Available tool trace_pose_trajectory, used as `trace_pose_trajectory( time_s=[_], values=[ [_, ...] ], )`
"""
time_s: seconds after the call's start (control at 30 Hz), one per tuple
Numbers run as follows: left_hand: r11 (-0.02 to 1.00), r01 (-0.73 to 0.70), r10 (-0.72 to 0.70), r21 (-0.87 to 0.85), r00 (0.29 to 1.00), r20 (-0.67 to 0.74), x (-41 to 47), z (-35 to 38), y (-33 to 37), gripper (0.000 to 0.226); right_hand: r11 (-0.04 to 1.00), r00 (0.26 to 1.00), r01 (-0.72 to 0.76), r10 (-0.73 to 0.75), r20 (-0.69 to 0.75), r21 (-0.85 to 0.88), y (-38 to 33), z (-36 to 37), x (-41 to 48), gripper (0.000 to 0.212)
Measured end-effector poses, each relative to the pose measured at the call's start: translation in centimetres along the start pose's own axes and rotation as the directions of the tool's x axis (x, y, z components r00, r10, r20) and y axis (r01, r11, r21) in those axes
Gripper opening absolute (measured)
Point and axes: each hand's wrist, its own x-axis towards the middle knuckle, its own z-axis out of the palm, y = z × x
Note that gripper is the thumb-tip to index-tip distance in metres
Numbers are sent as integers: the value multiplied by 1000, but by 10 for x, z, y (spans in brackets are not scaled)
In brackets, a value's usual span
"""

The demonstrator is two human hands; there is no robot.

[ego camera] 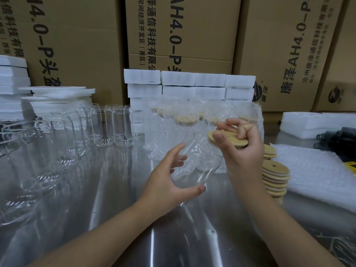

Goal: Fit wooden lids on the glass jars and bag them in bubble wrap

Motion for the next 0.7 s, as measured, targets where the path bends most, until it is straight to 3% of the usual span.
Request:
trace_pose_trajectory(
  time_s=[0.2, 0.33, 0.43, 0.7],
  values=[
    [1000, -22, 22, 13, 1000, 12, -3, 2, 3, 92, 997, 995, -63, 60, 84, 33, 0, 7, -7, 62],
    [1000, -14, 14, -12, 1000, 9, -3, 4, 5, 89, 998, 991, -47, 51, 123, -34, 4, 9, -10, 27],
    [1000, -7, 7, -19, 1000, 8, -3, 4, 5, 88, 994, 986, -29, 46, 161, -105, 6, 11, -11, 28],
    [1000, 0, 0, -26, 1000, 8, -3, 3, 3, 88, 995, 982, -16, 35, 183, -102, 11, 13, -14, 23]
  ],
)
